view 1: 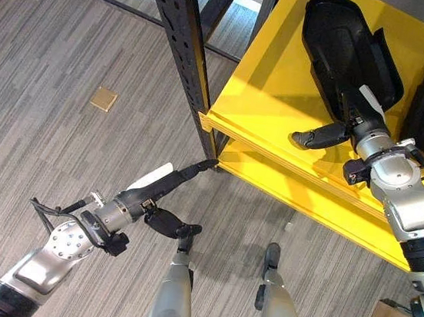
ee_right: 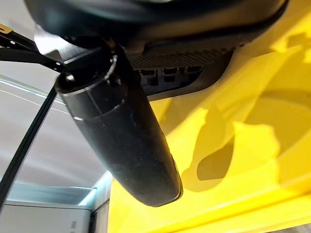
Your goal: Move parts from the plastic box to the shelf.
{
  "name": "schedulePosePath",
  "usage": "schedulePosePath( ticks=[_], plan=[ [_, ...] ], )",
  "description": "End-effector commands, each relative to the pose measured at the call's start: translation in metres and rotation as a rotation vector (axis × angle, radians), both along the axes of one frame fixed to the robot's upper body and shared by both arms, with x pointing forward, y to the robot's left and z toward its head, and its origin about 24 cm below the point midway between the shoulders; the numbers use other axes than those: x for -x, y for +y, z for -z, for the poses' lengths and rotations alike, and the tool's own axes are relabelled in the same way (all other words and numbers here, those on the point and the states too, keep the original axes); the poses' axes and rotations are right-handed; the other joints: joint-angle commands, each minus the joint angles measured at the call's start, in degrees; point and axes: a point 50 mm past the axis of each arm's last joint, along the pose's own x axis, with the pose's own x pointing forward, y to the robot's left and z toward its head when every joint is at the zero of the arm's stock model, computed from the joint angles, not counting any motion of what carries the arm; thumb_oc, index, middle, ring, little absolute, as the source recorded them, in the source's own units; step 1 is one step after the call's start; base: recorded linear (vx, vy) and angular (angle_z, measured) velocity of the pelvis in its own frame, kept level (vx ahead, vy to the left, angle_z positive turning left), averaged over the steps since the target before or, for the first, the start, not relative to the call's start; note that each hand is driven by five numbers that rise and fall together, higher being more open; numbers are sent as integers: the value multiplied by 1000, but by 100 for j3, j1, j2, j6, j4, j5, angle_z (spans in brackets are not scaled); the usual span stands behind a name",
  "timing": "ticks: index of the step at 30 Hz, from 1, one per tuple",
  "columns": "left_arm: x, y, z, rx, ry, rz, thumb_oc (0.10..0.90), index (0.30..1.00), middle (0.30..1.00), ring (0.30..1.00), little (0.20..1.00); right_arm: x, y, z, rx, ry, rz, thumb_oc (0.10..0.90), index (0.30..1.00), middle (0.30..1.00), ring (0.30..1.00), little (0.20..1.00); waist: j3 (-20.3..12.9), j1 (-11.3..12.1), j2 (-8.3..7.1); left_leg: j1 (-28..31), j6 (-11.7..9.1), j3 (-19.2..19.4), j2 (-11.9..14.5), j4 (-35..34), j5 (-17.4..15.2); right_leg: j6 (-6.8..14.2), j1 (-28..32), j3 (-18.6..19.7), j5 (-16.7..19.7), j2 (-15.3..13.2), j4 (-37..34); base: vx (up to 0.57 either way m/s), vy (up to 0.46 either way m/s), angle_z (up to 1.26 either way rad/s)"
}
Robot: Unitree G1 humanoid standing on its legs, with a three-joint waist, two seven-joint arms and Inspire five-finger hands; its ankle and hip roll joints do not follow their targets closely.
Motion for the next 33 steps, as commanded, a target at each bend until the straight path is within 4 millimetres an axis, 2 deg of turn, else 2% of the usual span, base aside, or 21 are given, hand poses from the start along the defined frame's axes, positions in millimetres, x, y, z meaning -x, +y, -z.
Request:
schedulePosePath(
  ticks=[1,12,16,24,33],
  plan=[
    [7,-19,-24,76,-169,91,900,1000,1000,1000,1000,-2,19,-8,-72,-3,-112,900,1000,1000,1000,1000,-115,30,17,119,423,627,13,445,-703,-172,-92,-14,-930,-120,711,0,0,0],
    [7,-26,-20,86,-159,104,900,1000,1000,1000,1000,-5,42,12,-281,73,-199,900,1000,1000,1000,1000,-159,68,100,215,462,625,-38,428,-720,-145,-9,-22,-899,-163,656,0,1,0],
    [-12,-27,-20,80,-155,86,900,1000,1000,1000,1000,-10,47,10,-342,86,-221,900,1000,1000,1000,1000,-241,9,36,165,476,637,-47,487,-759,-159,-74,18,-880,-133,661,0,0,0],
    [-46,-41,-8,87,-156,6,900,1000,1000,1000,1000,-9,68,14,-502,39,-269,900,1000,1000,1000,1000,-290,-331,-68,201,433,799,24,489,-745,-196,-140,260,-835,-29,662,0,19,-3],
    [-70,-66,-3,114,-158,-56,900,1000,1000,1000,1000,-11,83,3,-733,-35,-265,900,1000,1000,1000,1000,-317,-632,-45,312,425,937,20,464,-780,-232,-114,507,-833,37,634,10,47,-10]
  ],
)
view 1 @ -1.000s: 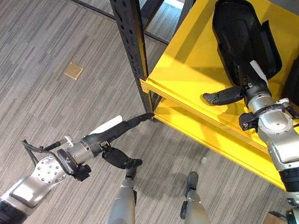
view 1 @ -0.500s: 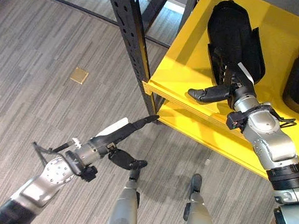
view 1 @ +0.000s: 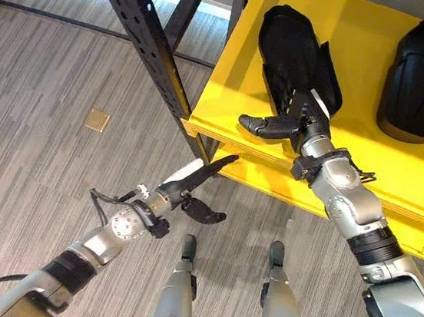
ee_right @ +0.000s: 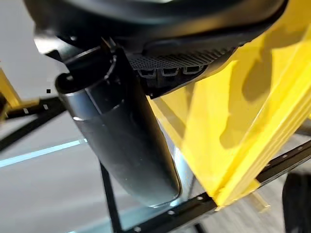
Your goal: Move parts from the plastic box to the shelf.
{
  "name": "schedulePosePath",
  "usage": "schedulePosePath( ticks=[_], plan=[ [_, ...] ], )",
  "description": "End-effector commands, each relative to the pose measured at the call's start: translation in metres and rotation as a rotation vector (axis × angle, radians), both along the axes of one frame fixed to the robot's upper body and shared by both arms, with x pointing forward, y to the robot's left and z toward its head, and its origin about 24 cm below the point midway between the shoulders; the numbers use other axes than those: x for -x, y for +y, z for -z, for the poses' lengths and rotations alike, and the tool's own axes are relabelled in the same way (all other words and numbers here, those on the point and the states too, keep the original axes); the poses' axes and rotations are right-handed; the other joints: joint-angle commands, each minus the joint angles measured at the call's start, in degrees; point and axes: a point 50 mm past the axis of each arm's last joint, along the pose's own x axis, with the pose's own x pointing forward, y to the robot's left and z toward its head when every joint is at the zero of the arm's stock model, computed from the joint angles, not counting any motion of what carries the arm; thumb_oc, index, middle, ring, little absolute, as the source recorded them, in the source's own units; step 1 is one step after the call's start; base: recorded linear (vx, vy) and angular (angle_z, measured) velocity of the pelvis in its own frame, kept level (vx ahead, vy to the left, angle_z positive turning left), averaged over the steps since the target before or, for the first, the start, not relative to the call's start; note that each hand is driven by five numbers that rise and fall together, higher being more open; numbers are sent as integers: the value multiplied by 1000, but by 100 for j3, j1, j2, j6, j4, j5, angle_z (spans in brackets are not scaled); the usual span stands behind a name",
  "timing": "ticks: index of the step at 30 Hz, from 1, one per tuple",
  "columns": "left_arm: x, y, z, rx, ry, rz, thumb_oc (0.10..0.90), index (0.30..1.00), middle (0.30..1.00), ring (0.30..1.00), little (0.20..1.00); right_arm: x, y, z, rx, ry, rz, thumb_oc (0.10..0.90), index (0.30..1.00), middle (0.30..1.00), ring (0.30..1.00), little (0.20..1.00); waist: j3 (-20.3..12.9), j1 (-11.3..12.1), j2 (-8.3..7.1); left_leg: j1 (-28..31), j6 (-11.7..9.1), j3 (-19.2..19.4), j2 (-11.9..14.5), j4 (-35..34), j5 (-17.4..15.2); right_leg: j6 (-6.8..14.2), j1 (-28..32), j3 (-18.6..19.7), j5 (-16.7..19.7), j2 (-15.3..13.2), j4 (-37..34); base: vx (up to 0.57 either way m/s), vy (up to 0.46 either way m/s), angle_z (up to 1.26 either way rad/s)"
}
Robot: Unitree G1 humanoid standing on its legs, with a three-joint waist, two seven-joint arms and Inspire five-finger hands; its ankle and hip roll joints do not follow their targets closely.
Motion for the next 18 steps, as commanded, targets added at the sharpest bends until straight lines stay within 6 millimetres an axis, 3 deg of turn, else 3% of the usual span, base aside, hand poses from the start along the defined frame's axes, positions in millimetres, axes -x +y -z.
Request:
schedulePosePath(
  ticks=[1,18],
  plan=[
    [-8,-8,-31,72,-154,-9,900,1000,1000,1000,1000,-1,3,-24,-176,-75,4,900,1000,1000,1000,1000,-303,-126,-208,69,361,658,74,472,-775,-237,-123,176,-872,77,535,17,36,-10],
    [-29,-34,-34,100,-139,-64,900,1000,1000,1000,1000,-3,27,-39,-328,-73,-36,900,1000,1000,1000,1000,-303,-358,-127,85,373,706,-23,558,-862,-277,-151,359,-885,84,587,19,29,-4]
  ],
)
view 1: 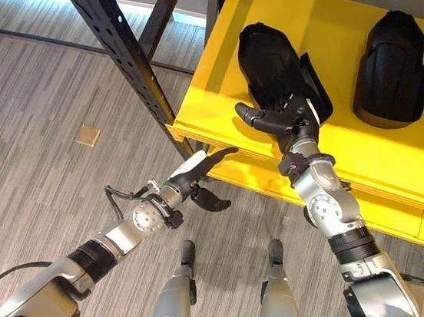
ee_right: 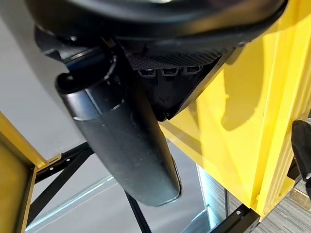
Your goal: Move parts from the plastic box to the shelf.
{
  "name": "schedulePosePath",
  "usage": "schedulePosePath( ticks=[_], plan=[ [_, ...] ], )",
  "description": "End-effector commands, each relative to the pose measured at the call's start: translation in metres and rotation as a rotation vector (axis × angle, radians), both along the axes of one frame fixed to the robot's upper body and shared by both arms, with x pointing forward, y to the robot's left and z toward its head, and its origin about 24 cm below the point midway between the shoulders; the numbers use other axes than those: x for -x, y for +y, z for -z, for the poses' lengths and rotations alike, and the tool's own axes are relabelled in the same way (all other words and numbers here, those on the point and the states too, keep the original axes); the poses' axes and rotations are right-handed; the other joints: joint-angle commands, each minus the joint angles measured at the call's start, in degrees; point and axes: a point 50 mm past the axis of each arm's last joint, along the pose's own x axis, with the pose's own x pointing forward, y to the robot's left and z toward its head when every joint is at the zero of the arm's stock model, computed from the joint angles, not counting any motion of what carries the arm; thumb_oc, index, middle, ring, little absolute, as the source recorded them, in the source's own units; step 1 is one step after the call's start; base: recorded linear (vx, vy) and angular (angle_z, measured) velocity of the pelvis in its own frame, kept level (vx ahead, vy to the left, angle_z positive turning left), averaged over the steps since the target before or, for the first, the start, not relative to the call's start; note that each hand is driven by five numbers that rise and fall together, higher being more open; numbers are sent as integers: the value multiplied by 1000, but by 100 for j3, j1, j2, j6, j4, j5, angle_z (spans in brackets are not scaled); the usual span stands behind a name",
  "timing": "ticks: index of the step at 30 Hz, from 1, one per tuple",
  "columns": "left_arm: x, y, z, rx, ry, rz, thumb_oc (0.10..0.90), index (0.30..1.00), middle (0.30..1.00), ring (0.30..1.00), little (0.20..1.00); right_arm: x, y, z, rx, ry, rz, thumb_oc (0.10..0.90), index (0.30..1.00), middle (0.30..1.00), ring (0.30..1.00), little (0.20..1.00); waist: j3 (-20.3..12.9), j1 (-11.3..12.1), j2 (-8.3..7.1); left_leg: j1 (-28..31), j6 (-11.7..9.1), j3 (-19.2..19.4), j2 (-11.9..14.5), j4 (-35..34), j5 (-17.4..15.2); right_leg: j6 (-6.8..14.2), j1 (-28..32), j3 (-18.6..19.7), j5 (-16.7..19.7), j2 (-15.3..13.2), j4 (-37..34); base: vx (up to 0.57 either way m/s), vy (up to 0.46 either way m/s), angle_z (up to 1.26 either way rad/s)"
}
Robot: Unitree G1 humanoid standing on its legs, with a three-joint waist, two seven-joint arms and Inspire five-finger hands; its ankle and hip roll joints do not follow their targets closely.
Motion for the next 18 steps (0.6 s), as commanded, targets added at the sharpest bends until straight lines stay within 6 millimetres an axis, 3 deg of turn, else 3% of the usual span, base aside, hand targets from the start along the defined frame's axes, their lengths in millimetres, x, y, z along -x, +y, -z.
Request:
schedulePosePath(
  ticks=[1,13,18],
  plan=[
    [-13,-28,-40,87,-163,58,900,1000,1000,1000,1000,0,14,-47,-108,-163,-39,900,1000,1000,1000,1000,-300,-99,-121,-10,328,563,-16,555,-831,-249,-136,196,-904,83,577,0,0,0],
    [-19,-34,-47,94,-174,54,900,1000,1000,1000,1000,1,41,-42,-130,-130,-179,900,1000,1000,1000,1000,-250,-62,-105,-68,329,539,-40,564,-809,-262,-166,153,-872,55,555,0,0,0],
    [-20,-37,-46,100,-179,48,900,1000,1000,1000,1000,7,58,-41,-269,-81,-275,900,1000,1000,1000,1000,-235,-32,-93,-75,335,526,-25,578,-794,-270,-160,115,-858,43,549,0,0,0]
  ],
)
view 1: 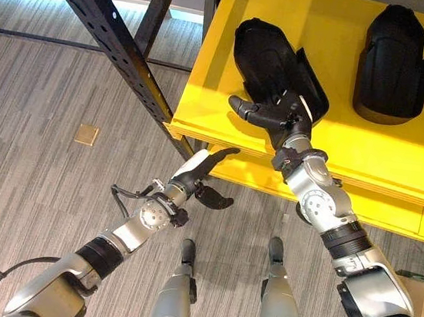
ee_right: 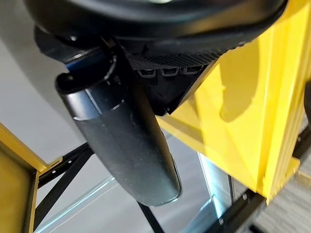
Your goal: Move parts from the plastic box to the shelf.
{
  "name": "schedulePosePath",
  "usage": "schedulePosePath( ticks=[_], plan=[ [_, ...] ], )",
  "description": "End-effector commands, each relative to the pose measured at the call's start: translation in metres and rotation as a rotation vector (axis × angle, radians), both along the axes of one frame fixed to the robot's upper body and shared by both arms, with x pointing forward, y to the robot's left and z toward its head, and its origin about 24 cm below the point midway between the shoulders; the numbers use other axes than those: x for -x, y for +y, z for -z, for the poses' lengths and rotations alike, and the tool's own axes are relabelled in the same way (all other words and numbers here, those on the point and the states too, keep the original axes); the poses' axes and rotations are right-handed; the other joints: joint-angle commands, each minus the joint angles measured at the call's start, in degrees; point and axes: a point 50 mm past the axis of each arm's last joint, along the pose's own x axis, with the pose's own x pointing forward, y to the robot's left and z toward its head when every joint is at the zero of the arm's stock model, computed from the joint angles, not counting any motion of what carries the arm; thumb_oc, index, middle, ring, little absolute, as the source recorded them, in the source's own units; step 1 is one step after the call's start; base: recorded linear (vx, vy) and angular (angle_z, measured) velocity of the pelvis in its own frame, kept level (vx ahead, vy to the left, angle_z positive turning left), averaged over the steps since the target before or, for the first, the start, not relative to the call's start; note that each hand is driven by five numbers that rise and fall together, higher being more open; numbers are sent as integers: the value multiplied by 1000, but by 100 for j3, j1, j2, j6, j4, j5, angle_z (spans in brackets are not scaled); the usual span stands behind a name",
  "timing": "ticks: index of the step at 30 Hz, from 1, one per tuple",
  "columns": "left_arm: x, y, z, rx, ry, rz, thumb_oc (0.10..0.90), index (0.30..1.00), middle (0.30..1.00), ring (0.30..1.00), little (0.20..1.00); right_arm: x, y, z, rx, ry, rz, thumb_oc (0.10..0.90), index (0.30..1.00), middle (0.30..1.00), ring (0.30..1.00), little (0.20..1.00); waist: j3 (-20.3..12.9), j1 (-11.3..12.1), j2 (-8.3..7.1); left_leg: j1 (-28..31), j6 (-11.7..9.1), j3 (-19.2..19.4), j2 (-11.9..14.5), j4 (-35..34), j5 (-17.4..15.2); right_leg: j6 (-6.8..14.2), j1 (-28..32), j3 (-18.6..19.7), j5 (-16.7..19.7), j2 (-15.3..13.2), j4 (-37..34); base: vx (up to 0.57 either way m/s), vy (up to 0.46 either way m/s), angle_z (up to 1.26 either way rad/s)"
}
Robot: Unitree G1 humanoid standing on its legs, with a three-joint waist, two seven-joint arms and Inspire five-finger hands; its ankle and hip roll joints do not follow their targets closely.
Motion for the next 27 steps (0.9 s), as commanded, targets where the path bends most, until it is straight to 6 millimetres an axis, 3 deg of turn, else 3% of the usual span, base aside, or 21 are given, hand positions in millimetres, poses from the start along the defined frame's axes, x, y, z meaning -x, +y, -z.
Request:
schedulePosePath(
  ticks=[1,11,22,25,27],
  plan=[
    [-14,-28,-48,84,-190,71,900,1000,1000,1000,1000,10,35,-39,-214,-99,-185,900,1000,1000,1000,1000,-232,-22,-88,10,341,511,-18,555,-799,-282,-45,71,-873,42,504,0,0,0],
    [-16,-25,-49,97,-187,59,900,1000,1000,1000,1000,11,43,-48,-500,-64,-242,900,1000,1000,1000,1000,-223,74,-11,-20,355,474,-63,513,-759,-298,-57,-34,-864,13,497,2,15,0],
    [-16,-27,-54,87,-183,76,900,1000,1000,1000,1000,7,26,-65,-551,-160,-121,900,1000,1000,1000,1000,-219,154,16,-72,374,420,-76,535,-756,-286,-44,-102,-851,-38,494,0,0,0],
    [4,-17,-48,81,-200,139,900,1000,1000,1000,1000,8,8,-78,-573,-233,-17,900,1000,1000,1000,1000,-173,344,121,-39,365,324,-115,426,-722,-298,50,-210,-884,-71,413,-28,-35,4],
    [27,-4,-48,85,-201,189,900,1000,1000,1000,1000,6,-15,-87,-603,-274,66,900,1000,1000,1000,1000,-153,515,250,12,364,244,-167,421,-738,-294,172,-321,-905,-129,377,10,-14,12]
  ],
)
